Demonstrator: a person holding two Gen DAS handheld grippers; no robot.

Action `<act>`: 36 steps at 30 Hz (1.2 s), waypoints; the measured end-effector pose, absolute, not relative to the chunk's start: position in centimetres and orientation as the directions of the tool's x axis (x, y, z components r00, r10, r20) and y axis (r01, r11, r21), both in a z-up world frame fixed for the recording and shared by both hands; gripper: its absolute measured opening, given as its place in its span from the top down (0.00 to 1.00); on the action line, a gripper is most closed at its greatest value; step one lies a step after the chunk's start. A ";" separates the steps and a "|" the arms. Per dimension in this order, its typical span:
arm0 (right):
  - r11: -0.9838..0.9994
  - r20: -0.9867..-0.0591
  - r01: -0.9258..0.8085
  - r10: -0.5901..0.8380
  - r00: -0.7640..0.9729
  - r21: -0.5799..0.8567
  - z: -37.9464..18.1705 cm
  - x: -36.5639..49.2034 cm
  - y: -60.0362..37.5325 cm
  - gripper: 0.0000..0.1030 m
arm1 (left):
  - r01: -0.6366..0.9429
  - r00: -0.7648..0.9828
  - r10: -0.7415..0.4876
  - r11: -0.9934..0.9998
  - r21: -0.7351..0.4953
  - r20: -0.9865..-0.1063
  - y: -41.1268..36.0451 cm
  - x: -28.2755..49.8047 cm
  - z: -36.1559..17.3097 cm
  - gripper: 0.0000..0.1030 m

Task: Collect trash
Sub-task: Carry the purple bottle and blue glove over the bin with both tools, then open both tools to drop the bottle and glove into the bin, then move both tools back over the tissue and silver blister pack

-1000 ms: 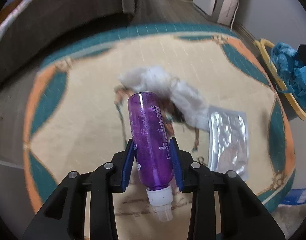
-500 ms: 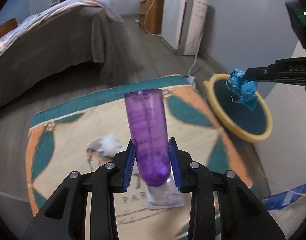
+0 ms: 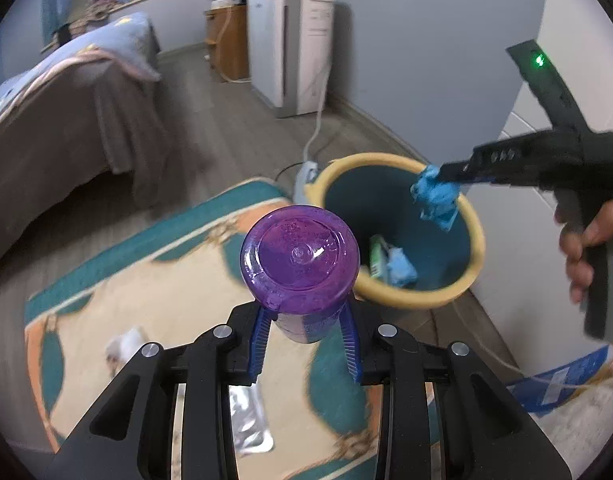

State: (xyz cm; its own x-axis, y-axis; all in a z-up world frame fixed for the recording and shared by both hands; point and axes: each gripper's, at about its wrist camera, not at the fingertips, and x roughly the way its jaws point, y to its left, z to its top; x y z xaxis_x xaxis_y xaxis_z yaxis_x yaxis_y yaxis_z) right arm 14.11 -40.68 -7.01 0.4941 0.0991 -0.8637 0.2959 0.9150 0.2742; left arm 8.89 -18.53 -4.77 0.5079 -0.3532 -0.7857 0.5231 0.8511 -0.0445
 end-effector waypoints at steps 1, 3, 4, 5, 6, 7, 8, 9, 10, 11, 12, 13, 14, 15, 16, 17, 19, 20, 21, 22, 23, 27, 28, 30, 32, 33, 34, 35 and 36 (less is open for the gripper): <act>0.912 -0.865 0.305 0.096 0.492 0.274 -7.1 14.1 -41.1 0.87 | 0.535 0.503 -0.355 0.844 -0.039 -0.788 -19.5 9.2 -4.7 0.68; 0.904 -0.865 0.323 0.091 0.494 0.280 -7.3 14.0 -41.8 0.87 | 0.564 0.482 -0.364 0.825 -0.036 -0.797 -21.5 10.0 -4.8 0.68; 0.901 -0.864 0.332 0.087 0.495 0.281 -7.4 14.0 -42.0 0.87 | 0.575 0.474 -0.367 0.818 -0.035 -0.801 -22.3 10.3 -4.9 0.68; 0.895 -0.863 0.343 0.083 0.498 0.284 -7.4 13.9 -42.3 0.87 | 0.589 0.461 -0.371 0.808 -0.036 -0.806 -23.3 10.7 -5.2 0.68; 0.891 -0.862 0.352 0.082 0.500 0.288 -7.4 13.9 -42.6 0.87 | 0.597 0.453 -0.372 0.802 -0.035 -0.810 -23.9 10.8 -5.3 0.68; 0.884 -0.862 0.363 0.080 0.501 0.293 -7.5 13.9 -43.0 0.87 | 0.607 0.445 -0.370 0.794 -0.029 -0.815 -24.9 11.1 -5.5 0.68; 0.878 -0.862 0.375 0.077 0.501 0.296 -7.6 13.8 -43.4 0.87 | 0.616 0.441 -0.368 0.787 -0.022 -0.819 -25.6 11.3 -5.7 0.68; 0.870 -0.862 0.389 0.074 0.502 0.302 -7.7 13.7 -43.8 0.87 | 0.628 0.438 -0.361 0.778 -0.007 -0.823 -26.7 11.6 -6.1 0.68; 0.863 -0.861 0.400 0.075 0.504 0.309 -7.9 13.6 -44.2 0.87 | 0.632 0.438 -0.355 0.775 0.002 -0.826 -27.3 11.8 -6.3 0.68; 0.858 -0.859 0.408 0.074 0.506 0.314 -7.9 13.6 -44.2 0.87 | 0.636 0.436 -0.352 0.772 0.007 -0.828 -28.0 12.1 -6.5 0.68; 0.854 -0.859 0.414 0.071 0.507 0.316 -7.9 13.6 -44.3 0.87 | 0.635 0.434 -0.353 0.772 0.003 -0.829 -28.4 12.4 -6.7 0.68; 0.852 -0.857 0.418 0.066 0.510 0.314 -7.8 13.5 -44.4 0.87 | 0.629 0.427 -0.357 0.777 -0.011 -0.831 -28.7 12.9 -6.9 0.68; 0.852 -0.855 0.419 0.063 0.514 0.314 -7.7 13.5 -44.4 0.87 | 0.621 0.420 -0.363 0.783 -0.028 -0.832 -29.0 13.4 -7.1 0.67; 0.851 -0.854 0.419 0.061 0.517 0.315 -7.7 13.3 -44.4 0.86 | 0.615 0.418 -0.365 0.787 -0.036 -0.832 -29.1 13.7 -7.2 0.65; 0.850 -0.851 0.421 0.057 0.523 0.316 -7.6 13.3 -44.4 0.85 | 0.608 0.420 -0.366 0.793 -0.042 -0.830 -29.2 14.0 -7.2 0.58; 0.850 -0.849 0.421 0.056 0.526 0.317 -7.5 13.3 -44.4 0.79 | 0.603 0.423 -0.368 0.797 -0.046 -0.828 -29.1 14.2 -7.2 0.49; 0.850 -0.843 0.420 0.050 0.536 0.318 -7.3 13.2 -44.3 0.63 | 0.595 0.436 -0.369 0.802 -0.044 -0.821 -29.0 14.2 -6.9 0.37; 0.851 -0.841 0.420 0.046 0.538 0.316 -7.2 13.3 -44.4 0.55 | 0.593 0.443 -0.367 0.804 -0.039 -0.818 -29.0 14.2 -6.7 0.32; 0.852 -0.840 0.420 0.041 0.541 0.313 -7.1 13.2 -44.3 0.53 | 0.587 0.453 -0.359 0.809 -0.030 -0.816 -28.6 14.2 -6.6 0.30; 0.852 -0.839 0.419 0.041 0.543 0.313 -7.0 13.3 -44.2 0.53 | 0.580 0.460 -0.352 0.815 -0.025 -0.815 -28.3 14.1 -6.5 0.26; 0.854 -0.838 0.416 0.043 0.544 0.314 -6.9 13.4 -44.1 0.49 | 0.570 0.463 -0.345 0.821 -0.023 -0.816 -27.7 14.1 -6.4 0.24; 0.875 -0.840 0.385 0.044 0.540 0.293 -6.6 14.0 -42.7 0.31 | 0.529 0.508 -0.305 0.848 0.013 -0.806 -24.9 13.9 -5.5 0.12; 0.884 -0.841 0.369 0.049 0.539 0.288 -6.4 14.2 -42.0 0.28 | 0.514 0.518 -0.294 0.857 0.018 -0.803 -23.8 13.9 -5.2 0.11; 0.895 -0.843 0.349 0.054 0.536 0.278 -6.2 14.5 -41.3 0.16 | 0.482 0.528 -0.273 0.876 0.019 -0.804 -21.6 13.7 -4.8 0.10; 0.912 -0.843 0.317 0.053 0.536 0.259 -5.8 14.8 -39.9 0.13 | 0.443 0.539 -0.245 0.896 0.025 -0.806 -18.9 13.4 -4.4 0.09; 0.921 -0.845 0.304 0.048 0.533 0.244 -5.6 14.8 -39.2 0.11 | 0.432 0.543 -0.234 0.901 0.029 -0.807 -17.9 13.4 -4.3 0.09; 0.930 -0.847 0.288 0.045 0.529 0.229 -5.5 14.9 -38.3 0.11 | 0.416 0.549 -0.215 0.909 0.040 -0.808 -16.6 13.2 -4.1 0.09; 0.938 -0.848 0.270 0.046 0.527 0.218 -5.3 14.8 -37.3 0.10 | 0.400 0.555 -0.196 0.915 0.052 -0.809 -15.0 12.8 -3.9 0.09; 0.945 -0.850 0.251 0.050 0.525 0.211 -5.2 14.7 -36.3 0.09 | 0.387 0.558 -0.180 0.920 0.063 -0.810 -13.7 12.5 -3.6 0.09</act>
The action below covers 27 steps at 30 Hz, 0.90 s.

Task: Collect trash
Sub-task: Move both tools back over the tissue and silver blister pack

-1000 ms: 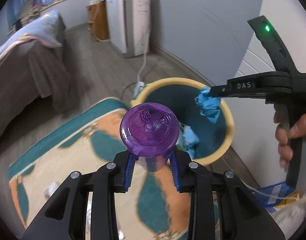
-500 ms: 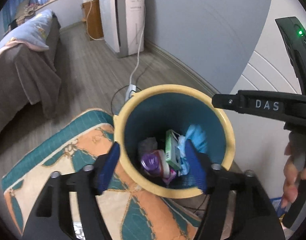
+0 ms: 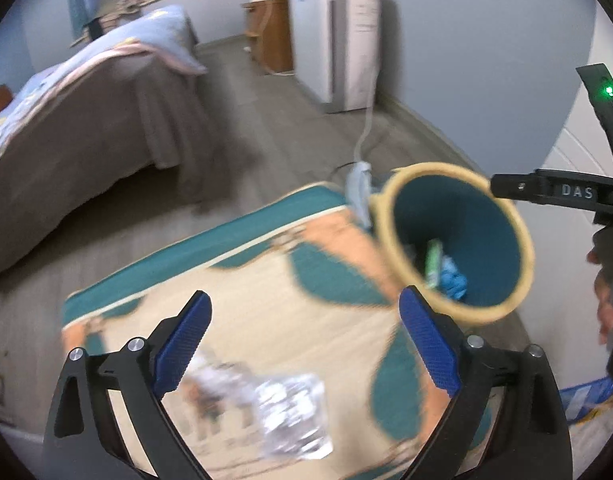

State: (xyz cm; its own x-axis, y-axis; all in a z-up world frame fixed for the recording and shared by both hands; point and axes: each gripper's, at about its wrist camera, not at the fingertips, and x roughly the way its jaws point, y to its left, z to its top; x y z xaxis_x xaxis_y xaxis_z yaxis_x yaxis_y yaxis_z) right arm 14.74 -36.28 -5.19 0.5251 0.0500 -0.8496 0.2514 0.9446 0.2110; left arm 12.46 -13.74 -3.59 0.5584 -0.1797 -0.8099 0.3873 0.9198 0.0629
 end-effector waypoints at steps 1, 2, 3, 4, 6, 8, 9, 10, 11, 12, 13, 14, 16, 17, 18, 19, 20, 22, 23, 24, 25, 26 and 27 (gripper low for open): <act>0.950 -0.851 0.238 0.051 0.523 0.203 -5.1 14.6 -35.5 0.09 | 0.377 0.561 -0.166 0.923 0.072 -0.811 -12.7 12.2 -3.3 0.09; 0.958 -0.854 0.216 0.050 0.518 0.187 -5.0 14.5 -34.3 0.08 | 0.364 0.568 -0.150 0.928 0.084 -0.810 -11.3 11.9 -3.0 0.08; 0.966 -0.857 0.196 0.044 0.513 0.167 -4.9 14.4 -33.0 0.07 | 0.355 0.572 -0.139 0.931 0.091 -0.809 -10.4 11.6 -2.8 0.08; 0.971 -0.859 0.184 0.038 0.510 0.152 -4.9 14.3 -32.1 0.06 | 0.340 0.577 -0.123 0.935 0.100 -0.808 -8.9 11.2 -2.5 0.08; 0.980 -0.866 0.157 0.029 0.499 0.124 -4.9 13.9 -30.1 0.06 | 0.310 0.583 -0.100 0.945 0.107 -0.807 -6.5 10.5 -2.0 0.08; 0.986 -0.873 0.133 0.024 0.487 0.101 -5.2 13.5 -27.8 0.06 | 0.275 0.590 -0.092 0.957 0.092 -0.802 -4.1 9.8 -1.7 0.08; 0.988 -0.877 0.121 0.024 0.480 0.093 -5.4 13.4 -26.8 0.06 | 0.252 0.594 -0.088 0.965 0.080 -0.799 -2.8 9.4 -1.6 0.07; 0.991 -0.883 0.107 0.026 0.469 0.086 -5.7 13.2 -25.5 0.06 | 0.228 0.596 -0.083 0.971 0.069 -0.799 -1.5 9.2 -1.6 0.07; 0.992 -0.889 0.096 0.028 0.458 0.081 -6.2 13.0 -24.4 0.06 | 0.205 0.593 -0.080 0.977 0.055 -0.801 -0.2 9.0 -1.8 0.07; 0.993 -0.896 0.089 0.033 0.442 0.080 -6.8 12.7 -23.1 0.06 | 0.192 0.592 -0.078 0.980 0.046 -0.802 0.4 8.9 -1.9 0.07; 0.993 -0.904 0.084 0.042 0.425 0.086 -7.5 12.5 -22.1 0.06 | 0.174 0.593 -0.076 0.984 0.035 -0.802 1.4 8.8 -2.0 0.07; 0.993 -0.908 0.080 0.049 0.416 0.090 -8.0 12.3 -21.3 0.06 | 0.160 0.598 -0.071 0.987 0.032 -0.799 2.2 8.7 -2.2 0.07; 0.994 -0.915 0.067 0.052 0.399 0.085 -9.2 11.9 -19.4 0.06 | 0.144 0.605 -0.053 0.989 0.044 -0.794 3.4 8.6 -2.6 0.07; 0.996 -0.919 0.060 0.043 0.393 0.072 -9.6 11.8 -18.6 0.06 | 0.138 0.603 -0.043 0.989 0.052 -0.797 4.0 8.7 -3.0 0.07; 0.997 -0.921 0.052 0.032 0.387 0.056 -10.0 11.7 -17.7 0.06 | 0.133 0.597 -0.036 0.990 0.055 -0.801 4.3 8.8 -3.4 0.07; 0.998 -0.923 0.047 0.029 0.383 0.051 -10.4 11.6 -17.2 0.06 | 0.131 0.593 -0.035 0.990 0.053 -0.805 4.7 8.9 -3.6 0.07; 0.998 -0.926 0.043 0.033 0.376 0.053 -10.8 11.5 -16.6 0.06 | 0.128 0.591 -0.038 0.991 0.048 -0.806 5.1 9.1 -3.8 0.07; 0.997 -0.934 0.040 0.048 0.355 0.067 -11.9 11.4 -15.2 0.06 | 0.125 0.591 -0.040 0.991 0.043 -0.806 5.6 9.5 -4.0 0.07; 0.997 -0.937 0.038 0.051 0.346 0.069 -12.3 11.4 -14.8 0.06 | 0.126 0.589 -0.042 0.991 0.040 -0.807 5.9 9.7 -4.2 0.07; 0.997 -0.941 0.035 0.052 0.335 0.067 -12.8 11.4 -14.3 0.06 | 0.128 0.586 -0.043 0.991 0.040 -0.809 6.1 9.8 -4.4 0.07; 0.998 -0.945 0.027 0.046 0.323 0.058 -13.4 11.6 -13.7 0.06 | 0.130 0.582 -0.043 0.991 0.042 -0.812 6.2 9.9 -4.5 0.07; 0.999 -0.949 0.017 0.038 0.313 0.046 -13.9 11.7 -13.0 0.06 | 0.135 0.576 -0.040 0.990 0.047 -0.816 6.4 10.0 -4.7 0.07; 1.000 -0.952 0.004 0.025 0.304 0.027 -14.5 11.9 -12.4 0.06 | 0.138 0.574 -0.037 0.989 0.052 -0.818 6.5 10.1 -4.9 0.07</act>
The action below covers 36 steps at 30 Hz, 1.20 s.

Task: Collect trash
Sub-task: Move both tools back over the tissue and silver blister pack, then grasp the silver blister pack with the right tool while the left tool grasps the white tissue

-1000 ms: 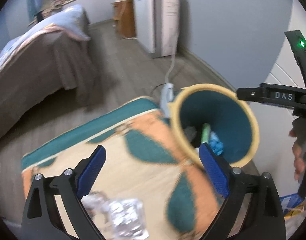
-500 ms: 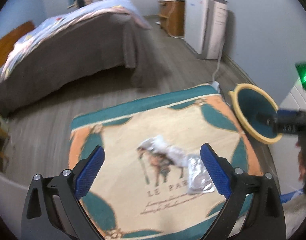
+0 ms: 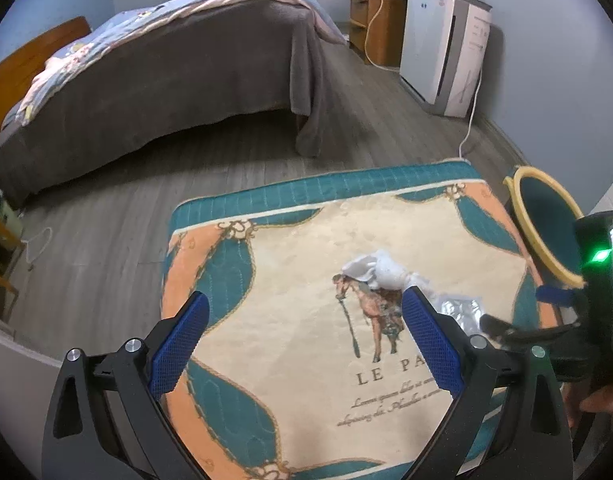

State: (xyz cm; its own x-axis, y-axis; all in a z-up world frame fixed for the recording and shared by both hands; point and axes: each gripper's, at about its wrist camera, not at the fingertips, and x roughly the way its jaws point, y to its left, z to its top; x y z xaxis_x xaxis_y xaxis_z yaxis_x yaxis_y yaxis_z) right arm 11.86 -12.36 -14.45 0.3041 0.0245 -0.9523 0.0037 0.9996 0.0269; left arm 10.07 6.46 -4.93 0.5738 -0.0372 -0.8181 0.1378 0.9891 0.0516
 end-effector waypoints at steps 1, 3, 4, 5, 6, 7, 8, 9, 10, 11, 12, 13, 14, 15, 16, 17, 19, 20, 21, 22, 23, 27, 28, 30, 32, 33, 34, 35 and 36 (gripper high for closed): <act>1.000 -0.954 -0.008 0.015 0.299 0.013 -14.9 12.1 -11.9 0.06 | 0.142 0.571 -0.033 0.988 0.059 -0.820 6.5 10.1 -5.1 0.07; 1.000 -0.956 -0.019 0.001 0.292 -0.004 -15.7 12.5 -11.2 0.06 | 0.145 0.568 -0.027 0.987 0.068 -0.823 6.7 10.2 -5.3 0.07; 1.000 -0.958 -0.020 -0.002 0.286 -0.008 -16.0 12.7 -11.0 0.06 | 0.145 0.566 -0.026 0.987 0.068 -0.824 6.7 10.2 -5.5 0.07; 1.000 -0.961 -0.020 -0.006 0.276 -0.012 -16.5 13.0 -10.8 0.06 | 0.144 0.563 -0.028 0.987 0.065 -0.826 6.8 10.3 -5.6 0.07; 1.000 -0.964 -0.018 -0.003 0.265 -0.008 -17.0 13.2 -10.5 0.06 | 0.145 0.559 -0.031 0.988 0.060 -0.829 6.9 10.4 -5.6 0.07; 1.000 -0.966 -0.012 0.003 0.257 0.000 -17.5 13.3 -10.3 0.06 | 0.145 0.556 -0.034 0.988 0.057 -0.831 6.9 10.5 -5.7 0.07; 1.000 -0.968 -0.008 0.006 0.251 0.004 -17.8 13.4 -10.2 0.06 | 0.146 0.551 -0.035 0.988 0.055 -0.834 7.0 10.6 -5.8 0.07; 1.000 -0.970 -0.002 0.003 0.245 0.003 -18.2 13.5 -10.2 0.06 | 0.146 0.548 -0.036 0.988 0.053 -0.835 7.0 10.7 -5.9 0.07; 1.000 -0.973 0.002 -0.009 0.232 -0.008 -18.6 13.4 -10.2 0.06 | 0.147 0.544 -0.037 0.988 0.052 -0.838 7.0 10.8 -6.0 0.07; 1.000 -0.975 0.008 -0.016 0.221 -0.015 -18.8 13.3 -10.3 0.06 | 0.147 0.541 -0.036 0.988 0.052 -0.840 7.0 10.8 -6.1 0.07; 1.000 -0.978 0.018 -0.011 0.207 -0.007 -19.1 13.2 -10.5 0.06 | 0.147 0.536 -0.035 0.988 0.053 -0.843 6.9 10.9 -6.3 0.07; 1.000 -0.981 0.028 0.003 0.196 0.009 -19.3 13.1 -10.9 0.07 | 0.149 0.530 -0.034 0.987 0.053 -0.847 6.8 11.0 -6.5 0.07; 0.999 -0.982 0.034 0.009 0.188 0.016 -19.5 13.0 -11.1 0.09 | 0.151 0.525 -0.033 0.987 0.054 -0.851 6.6 11.2 -6.7 0.07; 0.999 -0.983 0.038 0.019 0.180 0.026 -19.6 13.0 -11.2 0.12 | 0.152 0.522 -0.032 0.987 0.056 -0.853 6.4 11.2 -6.8 0.07; 0.999 -0.984 0.038 0.031 0.177 0.038 -19.7 12.9 -11.4 0.13 | 0.156 0.517 -0.031 0.986 0.058 -0.856 6.1 11.4 -7.0 0.07; 0.999 -0.983 0.035 0.035 0.180 0.042 -19.6 12.9 -11.6 0.16 | 0.159 0.513 -0.030 0.985 0.060 -0.858 5.9 11.4 -7.2 0.07; 0.996 -0.980 0.048 0.064 0.189 0.074 -19.3 12.9 -11.8 0.18 | 0.168 0.510 -0.019 0.983 0.078 -0.860 5.2 11.6 -7.5 0.07; 0.993 -0.977 0.057 0.088 0.196 0.101 -19.1 13.0 -11.9 0.18 | 0.173 0.513 -0.016 0.981 0.085 -0.858 4.9 11.7 -7.5 0.07; 0.989 -0.972 0.063 0.118 0.201 0.134 -19.0 13.0 -12.0 0.18 | 0.177 0.514 -0.017 0.980 0.087 -0.858 4.7 11.7 -7.5 0.07; 0.988 -0.970 0.058 0.129 0.204 0.144 -19.0 13.0 -11.9 0.18 | 0.181 0.515 -0.019 0.980 0.087 -0.857 4.4 11.8 -7.5 0.07; 0.989 -0.971 0.049 0.130 0.201 0.142 -18.9 13.1 -11.9 0.16 | 0.183 0.515 -0.020 0.979 0.087 -0.857 4.2 11.8 -7.5 0.07; 0.996 -0.980 -0.025 0.094 0.177 0.091 -19.7 13.0 -10.3 0.07 | 0.187 0.507 -0.007 0.977 0.103 -0.862 3.6 11.9 -7.8 0.07; 0.997 -0.982 -0.056 0.066 0.177 0.057 -19.7 12.9 -10.0 0.10 | 0.188 0.506 -0.001 0.976 0.109 -0.863 3.5 11.9 -7.9 0.07; 0.997 -0.982 -0.070 0.029 0.184 0.016 -19.6 12.6 -9.7 0.32 | 0.186 0.504 0.006 0.976 0.115 -0.864 3.4 11.9 -7.9 0.07; 0.998 -0.981 -0.050 0.038 0.189 0.029 -19.0 12.3 -10.5 0.32 | 0.184 0.502 0.002 0.977 0.109 -0.865 3.3 12.0 -8.0 0.07; 0.998 -0.983 -0.045 0.045 0.179 0.038 -18.8 12.4 -11.0 0.32 | 0.184 0.499 0.001 0.977 0.107 -0.866 3.2 12.1 -8.1 0.07; 0.998 -0.984 -0.054 0.045 0.171 0.036 -18.7 12.4 -11.4 0.32 | 0.183 0.496 0.002 0.977 0.107 -0.868 3.1 12.2 -8.2 0.07; 0.998 -0.985 -0.065 0.038 0.169 0.028 -18.4 12.8 -11.8 0.32 | 0.181 0.493 0.005 0.977 0.108 -0.870 3.0 12.3 -8.3 0.07; 0.997 -0.985 -0.075 0.029 0.171 0.016 -17.8 13.1 -12.2 0.32 | 0.179 0.489 0.007 0.978 0.109 -0.872 2.9 12.3 -8.4 0.07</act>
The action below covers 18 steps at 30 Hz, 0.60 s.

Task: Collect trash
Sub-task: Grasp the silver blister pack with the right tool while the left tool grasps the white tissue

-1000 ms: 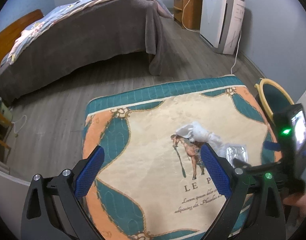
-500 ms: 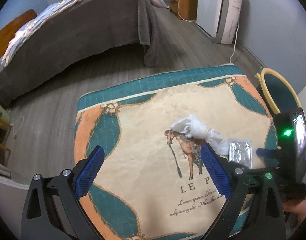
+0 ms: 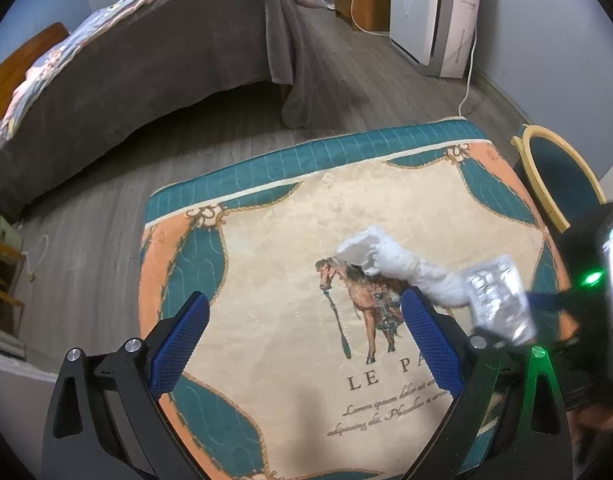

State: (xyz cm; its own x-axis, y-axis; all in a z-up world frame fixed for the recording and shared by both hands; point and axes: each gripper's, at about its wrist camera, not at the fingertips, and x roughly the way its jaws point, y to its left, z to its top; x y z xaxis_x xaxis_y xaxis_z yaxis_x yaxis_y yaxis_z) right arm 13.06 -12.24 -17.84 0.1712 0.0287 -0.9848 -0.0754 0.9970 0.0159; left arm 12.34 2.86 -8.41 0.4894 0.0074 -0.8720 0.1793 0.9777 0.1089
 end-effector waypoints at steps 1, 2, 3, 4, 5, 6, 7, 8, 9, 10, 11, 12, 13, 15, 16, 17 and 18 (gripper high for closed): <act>0.996 -0.984 -0.084 0.025 0.177 0.010 -17.0 13.6 -12.8 0.32 | 0.179 0.484 0.007 0.978 0.107 -0.875 2.6 12.4 -8.6 0.07; 0.996 -0.982 -0.084 0.028 0.184 0.013 -16.0 14.1 -13.5 0.32 | 0.183 0.476 0.005 0.977 0.104 -0.879 2.4 12.6 -8.8 0.07; 0.996 -0.980 -0.087 0.035 0.198 0.018 -14.7 14.6 -14.4 0.32 | 0.188 0.472 0.005 0.976 0.106 -0.882 2.1 12.7 -9.0 0.07; 0.995 -0.977 -0.101 0.030 0.211 0.008 -13.9 14.8 -14.7 0.32 | 0.197 0.468 0.007 0.974 0.112 -0.884 1.7 12.9 -9.3 0.07; 0.993 -0.971 -0.117 0.006 0.237 -0.022 -13.0 15.0 -15.3 0.32 | 0.203 0.467 0.010 0.972 0.118 -0.884 1.4 13.0 -9.5 0.07; 0.991 -0.965 -0.123 -0.008 0.263 -0.042 -12.3 15.0 -16.0 0.32 | 0.212 0.467 0.013 0.969 0.127 -0.884 1.0 13.2 -9.8 0.07; 0.992 -0.960 -0.124 0.001 0.280 -0.035 -11.6 15.2 -17.0 0.32 | 0.221 0.467 0.016 0.966 0.134 -0.884 0.6 13.3 -10.2 0.07; 0.994 -0.958 -0.107 0.010 0.287 -0.022 -11.4 15.2 -17.8 0.32 | 0.232 0.464 0.017 0.962 0.141 -0.886 0.1 13.4 -10.7 0.07; 0.996 -0.957 -0.088 0.021 0.289 -0.004 -11.8 15.3 -18.7 0.32 | 0.244 0.459 0.014 0.959 0.142 -0.888 -0.4 13.6 -11.3 0.07; 0.998 -0.960 -0.064 0.044 0.277 0.027 -12.2 15.8 -19.3 0.32 | 0.257 0.454 0.001 0.958 0.132 -0.891 -0.7 13.6 -11.7 0.07; 0.998 -0.964 -0.039 0.061 0.260 0.052 -12.9 16.1 -19.8 0.32 | 0.278 0.446 -0.022 0.954 0.115 -0.895 -1.4 13.7 -12.3 0.07; 0.998 -0.967 -0.020 0.069 0.247 0.066 -13.5 16.3 -20.2 0.32 | 0.292 0.443 -0.030 0.950 0.113 -0.896 -1.9 13.7 -12.7 0.07; 0.998 -0.967 -0.013 0.067 0.244 0.065 -13.9 16.2 -20.3 0.32 | 0.317 0.439 -0.038 0.941 0.115 -0.898 -2.8 13.8 -13.2 0.08; 0.999 -0.969 -0.015 0.048 0.242 0.046 -14.2 17.0 -21.1 0.32 | 0.369 0.433 -0.063 0.923 0.113 -0.899 -4.5 13.8 -14.2 0.09; 0.999 -0.971 -0.011 0.050 0.235 0.049 -14.6 17.1 -21.0 0.32 | 0.392 0.435 -0.075 0.913 0.114 -0.897 -5.4 13.8 -14.6 0.09; 0.998 -0.972 -0.003 0.064 0.226 0.065 -14.8 16.8 -21.5 0.32 | 0.407 0.439 -0.083 0.906 0.116 -0.895 -6.0 13.8 -14.9 0.10; 0.996 -0.973 0.011 0.080 0.216 0.084 -14.9 16.6 -22.1 0.32 | 0.424 0.440 -0.093 0.899 0.115 -0.893 -6.6 13.9 -15.3 0.11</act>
